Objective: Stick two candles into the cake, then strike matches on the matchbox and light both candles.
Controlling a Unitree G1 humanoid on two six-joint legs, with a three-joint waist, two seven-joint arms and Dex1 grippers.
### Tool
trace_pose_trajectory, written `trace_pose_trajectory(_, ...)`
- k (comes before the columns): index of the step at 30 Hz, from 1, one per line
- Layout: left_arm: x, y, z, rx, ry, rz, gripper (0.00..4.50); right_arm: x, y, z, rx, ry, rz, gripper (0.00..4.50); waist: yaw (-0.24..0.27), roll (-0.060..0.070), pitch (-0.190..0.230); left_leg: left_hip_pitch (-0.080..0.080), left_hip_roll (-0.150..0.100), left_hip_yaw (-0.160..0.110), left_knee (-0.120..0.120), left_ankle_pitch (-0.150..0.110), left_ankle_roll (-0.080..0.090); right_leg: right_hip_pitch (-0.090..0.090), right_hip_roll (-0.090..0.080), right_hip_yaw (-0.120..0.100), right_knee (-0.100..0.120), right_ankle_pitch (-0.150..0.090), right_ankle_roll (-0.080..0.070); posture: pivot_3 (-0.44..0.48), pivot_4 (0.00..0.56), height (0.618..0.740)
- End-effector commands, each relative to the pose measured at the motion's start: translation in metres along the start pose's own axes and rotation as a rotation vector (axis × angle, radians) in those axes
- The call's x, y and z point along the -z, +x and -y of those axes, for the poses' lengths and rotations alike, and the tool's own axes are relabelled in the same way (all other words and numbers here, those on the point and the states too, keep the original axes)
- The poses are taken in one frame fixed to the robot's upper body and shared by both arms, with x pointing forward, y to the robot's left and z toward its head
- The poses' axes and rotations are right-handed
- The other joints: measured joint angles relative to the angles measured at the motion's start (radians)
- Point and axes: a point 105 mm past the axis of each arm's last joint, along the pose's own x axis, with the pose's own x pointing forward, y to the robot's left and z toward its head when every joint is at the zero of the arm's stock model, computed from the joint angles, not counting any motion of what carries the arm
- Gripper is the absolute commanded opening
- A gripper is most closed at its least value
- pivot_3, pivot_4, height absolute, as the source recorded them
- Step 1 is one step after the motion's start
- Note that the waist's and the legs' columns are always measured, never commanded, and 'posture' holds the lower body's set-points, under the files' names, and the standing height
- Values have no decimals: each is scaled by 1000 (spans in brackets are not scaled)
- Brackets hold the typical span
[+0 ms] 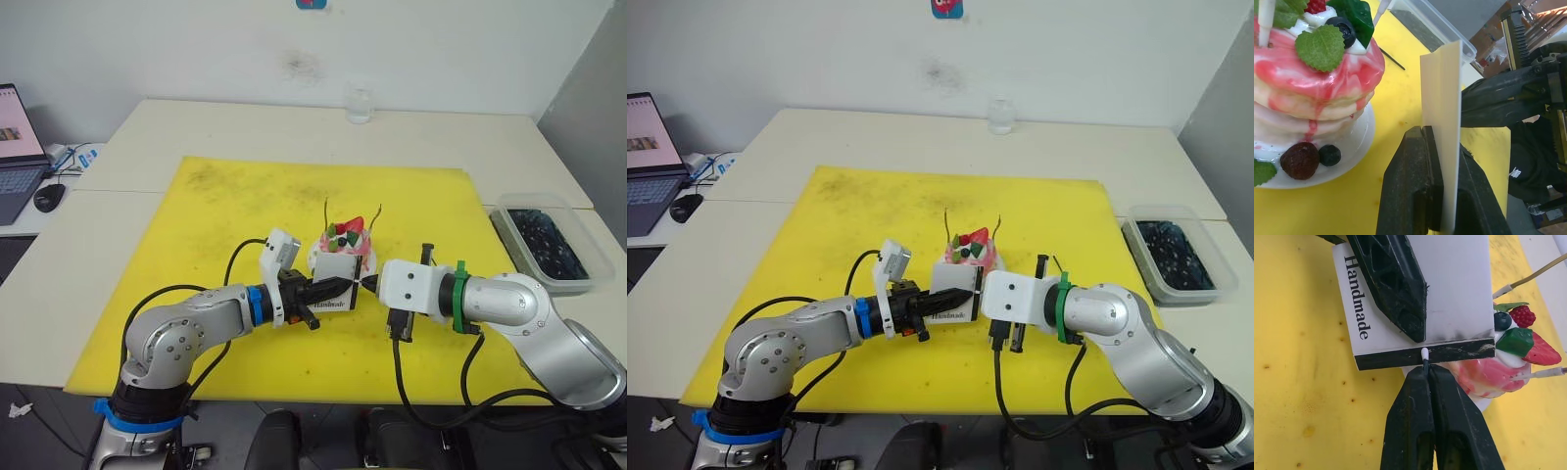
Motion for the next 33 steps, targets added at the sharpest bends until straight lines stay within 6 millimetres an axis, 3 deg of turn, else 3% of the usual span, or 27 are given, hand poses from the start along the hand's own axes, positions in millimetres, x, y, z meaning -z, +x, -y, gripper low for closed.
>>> trace_pose_trajectory(1, -14, 0, 12, 54, 39, 48, 0, 5, 1, -3, -12, -20, -18, 49, 0, 0, 0, 0, 0, 0, 0, 0, 0, 0, 0, 0, 0, 0, 0, 0, 150, 740)
trace_pose_trajectory(15, -19, 3, 20, 88, 37, 63, 0, 11, 7, -12, -60, -42, -29, 49, 0, 0, 0, 0, 0, 0, 0, 0, 0, 0, 0, 0, 0, 0, 0, 0, 150, 740)
trace_pose_trajectory(18, -32, 4, 25, 102, 66, 96, 0, 14, 12, -22, -109, -68, -29, 49, 0, 0, 0, 0, 0, 0, 0, 0, 0, 0, 0, 0, 0, 0, 0, 0, 150, 740)
trace_pose_trajectory(21, -64, -6, 28, 84, 145, 165, 0, 17, 6, -35, -188, -113, -27, 49, 3, 0, 0, 0, -1, -1, 1, 0, 0, 0, 1, -1, 0, 0, 0, 0, 150, 740)
trace_pose_trajectory(25, -84, -25, 24, 42, 222, 169, 0, 7, -7, -28, -182, -118, 1, 49, -8, 0, 0, 1, -1, 1, 1, 0, 0, 0, 2, 1, 0, 0, 1, 0, 150, 740)
trace_pose_trajectory(30, -75, -46, 21, 23, 226, 100, 0, -12, -17, -8, -101, -62, 63, 49, -15, 0, 0, 1, 0, 0, 1, 0, 0, 1, 2, 0, 1, 1, 1, 0, 150, 740)
trace_pose_trajectory(33, -54, -68, 9, -13, 141, 33, 0, -25, -21, 5, -54, -28, 114, 49, -25, 0, 0, 2, 1, 0, 0, 0, -1, 0, 2, 0, 1, 0, 1, 0, 150, 740)
